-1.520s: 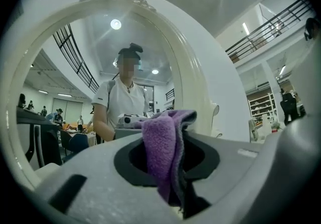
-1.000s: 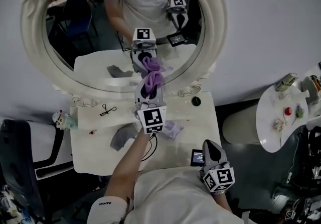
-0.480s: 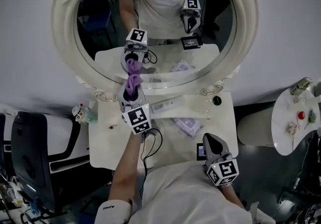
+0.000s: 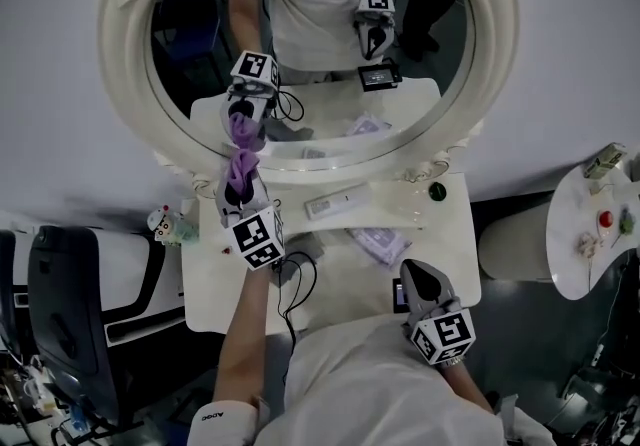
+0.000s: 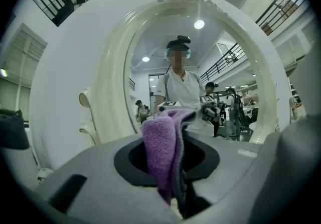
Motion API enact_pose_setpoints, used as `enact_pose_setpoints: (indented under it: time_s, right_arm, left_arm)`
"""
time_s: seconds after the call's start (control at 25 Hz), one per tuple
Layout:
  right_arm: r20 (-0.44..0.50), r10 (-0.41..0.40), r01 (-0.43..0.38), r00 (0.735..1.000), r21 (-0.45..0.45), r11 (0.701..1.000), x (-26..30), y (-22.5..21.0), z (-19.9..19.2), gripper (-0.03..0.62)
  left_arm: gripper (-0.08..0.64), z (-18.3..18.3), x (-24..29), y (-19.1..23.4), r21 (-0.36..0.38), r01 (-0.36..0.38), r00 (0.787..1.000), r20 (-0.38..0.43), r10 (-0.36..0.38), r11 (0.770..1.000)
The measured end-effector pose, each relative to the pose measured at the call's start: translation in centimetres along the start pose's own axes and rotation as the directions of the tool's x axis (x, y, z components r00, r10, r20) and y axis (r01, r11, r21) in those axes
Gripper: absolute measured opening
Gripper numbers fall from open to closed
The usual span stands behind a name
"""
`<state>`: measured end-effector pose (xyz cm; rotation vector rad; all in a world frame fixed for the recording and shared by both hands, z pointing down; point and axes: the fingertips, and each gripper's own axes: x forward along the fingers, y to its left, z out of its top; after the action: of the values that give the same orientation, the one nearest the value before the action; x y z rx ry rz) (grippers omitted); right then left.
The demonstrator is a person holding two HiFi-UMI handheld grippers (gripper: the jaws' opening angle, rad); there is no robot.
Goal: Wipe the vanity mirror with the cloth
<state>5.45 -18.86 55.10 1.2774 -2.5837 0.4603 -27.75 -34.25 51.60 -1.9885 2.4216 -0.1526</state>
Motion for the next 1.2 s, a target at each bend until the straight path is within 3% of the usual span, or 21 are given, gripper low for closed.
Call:
enact_pose_setpoints:
  time_s: [0.24,0.48,0.68,0.8,0.92,1.0,1.2]
  right_arm:
    - [0.005,-0.051,0.051,0.999,0.02,0.998,-1.7,-1.9,-0.6,0.008]
    - [-0.007,-0.126,0.126,0.992,0.03,0.992,-4.2,-4.6,-1.4,0.008]
    - [-0.013,-0.234,0.235,0.972,0.056,0.97,-7.4,-7.7,-2.3,0.008]
    - [-0.018,-0.283,0.284,0.959,0.068,0.957,-8.8,-8.9,-2.7,0.008]
    - [-0.025,-0.298,0.299,0.954,0.068,0.952,-9.2,-9.4,-2.8,0.008]
    - [-0.03,-0.287,0.289,0.957,0.058,0.956,-9.0,-9.3,-2.7,0.008]
    - [-0.043,-0.227,0.229,0.973,0.031,0.973,-7.6,-7.7,-2.8,0.008]
  left_arm:
    - [0.097,0.8,-0.9,-9.3,-0.018,0.176,0.983,0.061,-0.174,0.984]
    - [0.097,0.4,-0.6,-22.4,0.018,0.399,0.912,0.091,-0.399,0.917]
    - [0.097,0.0,-0.2,-29.1,0.03,0.485,0.867,0.112,-0.485,0.874]
    - [0.097,-0.2,0.0,-30.5,0.043,0.489,0.862,0.13,-0.49,0.871]
    - [0.097,-0.9,0.6,-29.7,0.054,0.464,0.874,0.134,-0.467,0.884]
    - [0.095,-1.7,1.2,-28.3,0.064,0.446,0.885,0.118,-0.45,0.893]
    - [0.095,-3.3,1.3,-25.0,0.154,0.429,0.891,0.09,-0.445,0.89]
